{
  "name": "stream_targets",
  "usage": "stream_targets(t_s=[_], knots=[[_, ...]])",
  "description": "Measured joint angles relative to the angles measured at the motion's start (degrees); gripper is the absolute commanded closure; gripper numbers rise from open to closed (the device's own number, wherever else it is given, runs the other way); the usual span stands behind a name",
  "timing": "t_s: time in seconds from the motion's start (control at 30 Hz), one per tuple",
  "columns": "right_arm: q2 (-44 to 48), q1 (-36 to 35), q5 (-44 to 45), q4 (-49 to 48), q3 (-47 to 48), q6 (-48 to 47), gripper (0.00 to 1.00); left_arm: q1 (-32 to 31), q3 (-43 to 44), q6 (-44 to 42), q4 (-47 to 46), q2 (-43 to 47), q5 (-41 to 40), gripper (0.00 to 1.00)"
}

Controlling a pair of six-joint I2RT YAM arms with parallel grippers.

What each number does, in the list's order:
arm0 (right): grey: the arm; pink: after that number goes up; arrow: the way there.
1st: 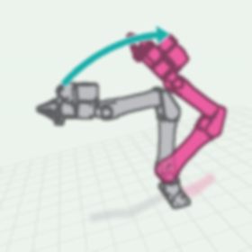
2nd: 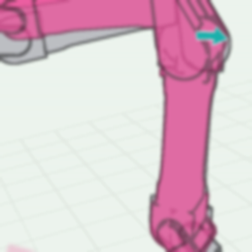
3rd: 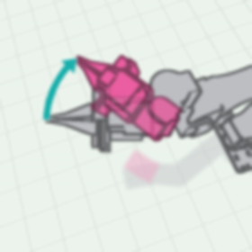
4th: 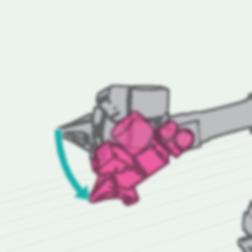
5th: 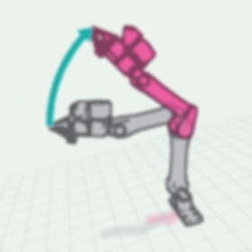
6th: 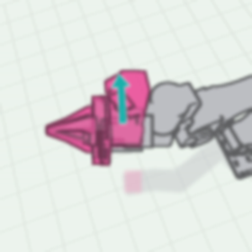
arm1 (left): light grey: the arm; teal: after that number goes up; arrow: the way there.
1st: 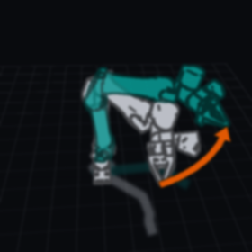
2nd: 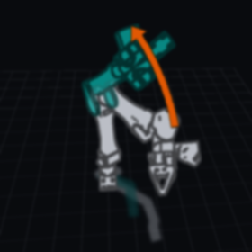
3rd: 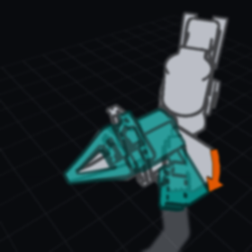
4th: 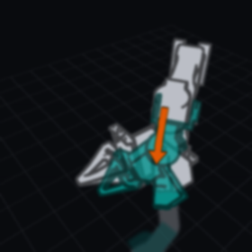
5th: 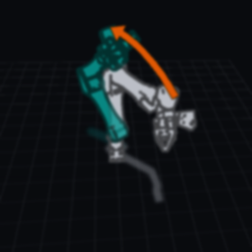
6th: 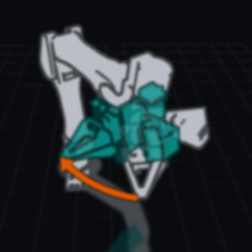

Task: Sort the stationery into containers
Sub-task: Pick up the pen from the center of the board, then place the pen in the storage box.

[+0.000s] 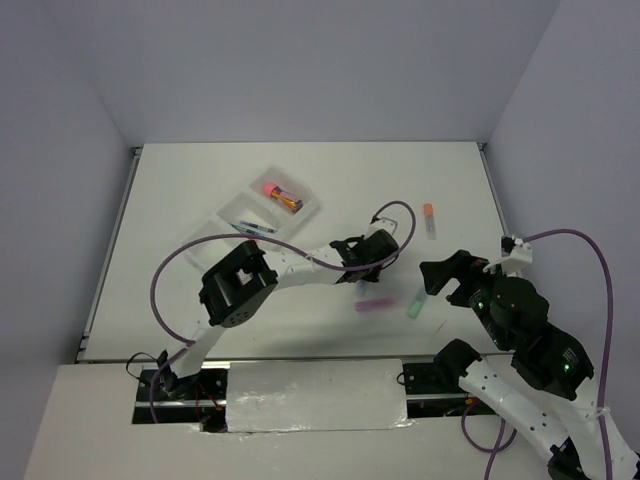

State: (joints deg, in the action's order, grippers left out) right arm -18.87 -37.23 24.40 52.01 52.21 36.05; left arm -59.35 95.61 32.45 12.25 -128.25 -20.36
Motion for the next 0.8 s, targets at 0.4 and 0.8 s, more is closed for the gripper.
stream_targets(t_s=[0.4,0.8], knots=[[-4.35,0.0,-3.58,-3.63,-4.87,-2.1,0.01,19.21,-24.06,13.84,10.29,46.16,-17.44,0.96],[-10.69,0.0,-8.17,-11.26,-8.17,-2.49,0.0,42.91,-40.17,19.02,16.41,54.1,-15.45,0.78]])
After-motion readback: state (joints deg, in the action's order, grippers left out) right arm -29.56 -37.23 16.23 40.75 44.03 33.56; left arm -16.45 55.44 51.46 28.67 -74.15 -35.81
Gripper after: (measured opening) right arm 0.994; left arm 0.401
